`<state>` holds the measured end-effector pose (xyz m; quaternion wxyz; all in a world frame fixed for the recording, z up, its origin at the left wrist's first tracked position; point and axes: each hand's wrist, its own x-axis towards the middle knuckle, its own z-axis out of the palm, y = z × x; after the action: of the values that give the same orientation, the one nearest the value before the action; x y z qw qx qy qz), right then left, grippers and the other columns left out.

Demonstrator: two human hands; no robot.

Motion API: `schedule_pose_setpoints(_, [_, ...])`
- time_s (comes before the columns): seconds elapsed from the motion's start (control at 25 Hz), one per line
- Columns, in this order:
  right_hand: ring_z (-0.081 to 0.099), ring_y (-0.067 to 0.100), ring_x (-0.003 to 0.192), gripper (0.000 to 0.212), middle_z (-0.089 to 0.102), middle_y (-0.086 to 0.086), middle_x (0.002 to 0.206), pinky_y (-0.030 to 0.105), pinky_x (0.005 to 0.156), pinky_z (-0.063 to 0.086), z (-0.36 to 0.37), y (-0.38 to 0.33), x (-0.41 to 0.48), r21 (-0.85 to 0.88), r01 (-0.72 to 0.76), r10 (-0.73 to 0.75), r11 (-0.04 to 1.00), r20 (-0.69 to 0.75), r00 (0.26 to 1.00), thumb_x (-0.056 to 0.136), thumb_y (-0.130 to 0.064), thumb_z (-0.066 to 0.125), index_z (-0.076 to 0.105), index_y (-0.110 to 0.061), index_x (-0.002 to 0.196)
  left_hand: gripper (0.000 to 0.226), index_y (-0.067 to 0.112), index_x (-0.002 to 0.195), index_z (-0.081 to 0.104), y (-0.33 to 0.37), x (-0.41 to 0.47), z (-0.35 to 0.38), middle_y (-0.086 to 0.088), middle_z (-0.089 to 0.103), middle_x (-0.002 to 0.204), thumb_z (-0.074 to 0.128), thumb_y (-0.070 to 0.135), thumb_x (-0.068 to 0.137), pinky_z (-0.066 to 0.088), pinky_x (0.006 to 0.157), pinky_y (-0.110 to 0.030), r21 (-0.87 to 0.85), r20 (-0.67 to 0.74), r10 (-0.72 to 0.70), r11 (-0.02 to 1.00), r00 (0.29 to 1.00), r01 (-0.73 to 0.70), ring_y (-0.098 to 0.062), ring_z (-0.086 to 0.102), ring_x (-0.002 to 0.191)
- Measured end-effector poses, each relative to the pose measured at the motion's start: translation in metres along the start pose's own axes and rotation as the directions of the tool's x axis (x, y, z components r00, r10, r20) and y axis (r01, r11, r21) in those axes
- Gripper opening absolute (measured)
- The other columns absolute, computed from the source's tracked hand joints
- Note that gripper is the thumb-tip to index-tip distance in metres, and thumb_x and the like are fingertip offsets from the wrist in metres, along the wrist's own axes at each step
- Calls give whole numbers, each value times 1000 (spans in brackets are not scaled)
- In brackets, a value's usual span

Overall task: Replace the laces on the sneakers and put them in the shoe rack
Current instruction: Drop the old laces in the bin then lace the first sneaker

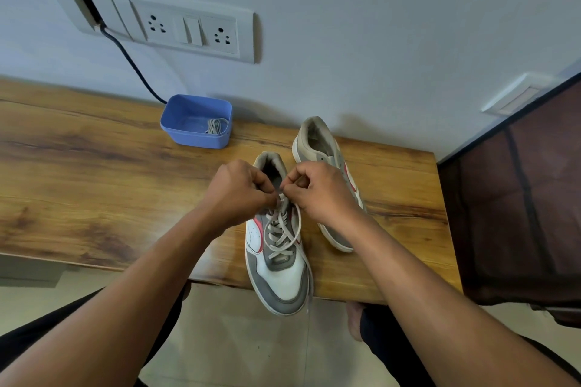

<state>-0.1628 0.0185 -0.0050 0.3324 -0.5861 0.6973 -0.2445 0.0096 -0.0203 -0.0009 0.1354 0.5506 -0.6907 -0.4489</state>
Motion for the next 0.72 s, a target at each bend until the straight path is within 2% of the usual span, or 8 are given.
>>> schedule_pose_setpoints(0.16, [63,-5,60,10,69,-10,68,9,54,41,-3,3,0,28,-12,10,1000,52,999,93,-20,74,80,-20,85,10,16,72,79,-2,2,-9,3,75,68,83,12,80,46,49,-11,5,37,-9,1000,999,9,0,65,53])
schedule_pose_setpoints(0.24, [67,0,65,10,72,-9,72,16,59,47,-3,4,0,38,-17,14,999,67,998,95,-23,73,80,-22,87,9,18,74,77,-4,4,-12,3,75,71,83,16,81,46,52,-14,53,48,24,998,999,-27,1,64,55])
schedule_pose_setpoints(0.32, [69,3,66,11,73,-7,74,24,64,55,-4,5,1,59,-30,25,998,85,996,96,-23,71,79,-23,88,6,19,81,77,-5,4,-11,4,75,74,83,18,82,50,56,-16,23,76,42,999,996,-43,-1,68,61])
schedule_pose_setpoints(0.44, [71,8,69,16,75,-5,77,36,73,62,-6,6,3,101,-62,50,993,125,991,97,-19,68,79,-25,87,13,24,92,78,-4,3,-6,8,77,78,84,27,82,55,62,-19,-18,123,61,998,991,-59,-2,71,71])
schedule_pose_setpoints(0.56, [72,12,70,20,76,-2,76,41,76,61,-9,8,3,141,-75,51,987,166,985,97,-16,66,80,-26,86,10,27,87,81,-5,3,-2,9,76,77,86,28,79,53,63,-21,25,28,77,997,997,-78,1,68,71])
schedule_pose_setpoints(0.64, [75,16,75,21,78,0,80,43,80,62,-10,9,3,170,-86,51,982,196,979,98,-17,65,81,-27,88,4,27,82,82,-5,6,-5,8,76,78,85,25,81,55,65,-28,85,-53,69,994,996,-64,-3,66,73])
schedule_pose_setpoints(0.72, [75,13,75,21,78,-2,81,40,78,62,-10,10,3,172,-80,41,982,218,975,100,-16,64,81,-26,93,6,26,80,80,-6,8,-11,8,74,79,83,22,83,58,71,-36,117,-55,53,992,997,-46,-7,65,78])
